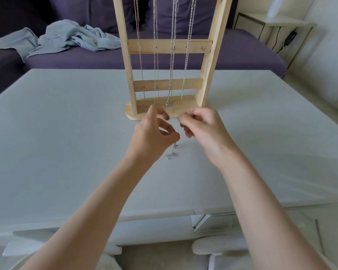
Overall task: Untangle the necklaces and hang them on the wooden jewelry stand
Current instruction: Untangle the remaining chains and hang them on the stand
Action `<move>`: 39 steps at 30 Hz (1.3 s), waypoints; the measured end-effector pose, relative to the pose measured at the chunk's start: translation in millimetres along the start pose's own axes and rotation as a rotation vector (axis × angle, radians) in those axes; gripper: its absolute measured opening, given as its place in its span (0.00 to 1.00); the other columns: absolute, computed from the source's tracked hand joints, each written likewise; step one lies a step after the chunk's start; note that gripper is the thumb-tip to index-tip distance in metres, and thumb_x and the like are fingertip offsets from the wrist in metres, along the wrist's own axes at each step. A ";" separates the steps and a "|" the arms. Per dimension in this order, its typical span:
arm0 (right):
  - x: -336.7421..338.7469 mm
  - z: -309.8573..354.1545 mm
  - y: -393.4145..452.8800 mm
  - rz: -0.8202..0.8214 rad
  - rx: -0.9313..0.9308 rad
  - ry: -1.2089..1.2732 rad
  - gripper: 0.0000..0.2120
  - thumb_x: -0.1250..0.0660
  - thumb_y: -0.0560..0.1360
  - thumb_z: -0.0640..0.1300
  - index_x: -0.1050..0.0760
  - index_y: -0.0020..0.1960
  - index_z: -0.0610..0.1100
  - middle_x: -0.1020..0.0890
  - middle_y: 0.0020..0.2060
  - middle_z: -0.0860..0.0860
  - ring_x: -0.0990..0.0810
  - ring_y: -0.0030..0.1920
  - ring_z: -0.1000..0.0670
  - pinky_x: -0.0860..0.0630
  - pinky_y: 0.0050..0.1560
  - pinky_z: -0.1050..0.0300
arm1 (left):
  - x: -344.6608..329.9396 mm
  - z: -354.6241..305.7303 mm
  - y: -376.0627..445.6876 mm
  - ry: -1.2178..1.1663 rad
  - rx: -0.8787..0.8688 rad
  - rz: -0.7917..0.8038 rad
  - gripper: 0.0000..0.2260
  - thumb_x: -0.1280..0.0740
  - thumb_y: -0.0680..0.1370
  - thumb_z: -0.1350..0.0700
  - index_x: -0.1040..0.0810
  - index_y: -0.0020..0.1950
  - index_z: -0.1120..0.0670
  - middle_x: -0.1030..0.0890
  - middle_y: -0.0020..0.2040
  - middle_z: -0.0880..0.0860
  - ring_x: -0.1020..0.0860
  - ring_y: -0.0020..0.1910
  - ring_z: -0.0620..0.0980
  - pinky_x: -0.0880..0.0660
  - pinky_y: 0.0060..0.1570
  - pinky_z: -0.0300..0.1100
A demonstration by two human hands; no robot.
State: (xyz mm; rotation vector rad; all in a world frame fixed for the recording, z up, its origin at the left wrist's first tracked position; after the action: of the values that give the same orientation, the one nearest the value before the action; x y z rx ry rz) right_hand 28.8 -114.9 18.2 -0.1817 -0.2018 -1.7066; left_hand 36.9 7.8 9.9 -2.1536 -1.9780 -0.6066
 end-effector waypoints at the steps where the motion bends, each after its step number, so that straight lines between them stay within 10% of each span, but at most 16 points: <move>1: 3.0 -0.2 1.3 -0.001 -0.010 0.053 0.11 0.36 0.74 0.34 0.27 0.33 0.41 0.28 0.29 0.49 0.31 0.31 0.52 0.32 0.34 0.62 | 0.7 2.0 0.2 -0.108 0.057 0.006 0.13 0.32 0.71 0.66 0.33 0.46 0.52 0.22 0.36 0.50 0.24 0.31 0.43 0.25 0.35 0.35; 7: -4.5 -10.3 -5.0 0.189 -0.147 0.249 0.08 0.36 0.77 0.37 0.20 0.42 0.36 0.20 0.35 0.46 0.23 0.33 0.53 0.25 0.36 0.66 | 12.0 3.8 2.3 -0.605 0.273 0.016 0.08 0.37 0.76 0.67 0.31 0.50 0.57 0.22 0.37 0.53 0.22 0.35 0.46 0.20 0.44 0.39; 24: -7.8 -9.7 -5.3 0.151 -0.342 0.413 0.11 0.37 0.73 0.32 0.26 0.32 0.38 0.26 0.27 0.46 0.30 0.26 0.53 0.33 0.26 0.65 | 2.3 -0.7 1.5 -0.505 0.194 0.084 0.07 0.38 0.76 0.68 0.31 0.46 0.57 0.26 0.35 0.51 0.23 0.32 0.44 0.20 0.43 0.38; 39: 7.1 -7.5 0.0 0.128 -0.058 -0.145 0.09 0.34 0.70 0.33 0.19 0.35 0.41 0.22 0.27 0.48 0.27 0.28 0.53 0.30 0.33 0.61 | 7.4 3.8 5.2 -0.296 0.118 0.062 0.16 0.30 0.70 0.69 0.30 0.48 0.52 0.27 0.40 0.49 0.26 0.33 0.43 0.29 0.39 0.38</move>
State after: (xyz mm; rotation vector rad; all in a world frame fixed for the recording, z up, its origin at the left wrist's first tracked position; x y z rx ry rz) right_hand 27.8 -123.5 12.6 -0.3548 -0.2435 -1.5734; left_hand 43.1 15.4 10.1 -2.3316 -2.0151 -0.1633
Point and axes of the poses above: each hand's wrist, its own y-axis towards the middle knuckle, its own x-axis out of the back of the hand, z = x × y, the point moved 4 cm from there along y, towards the middle knuckle
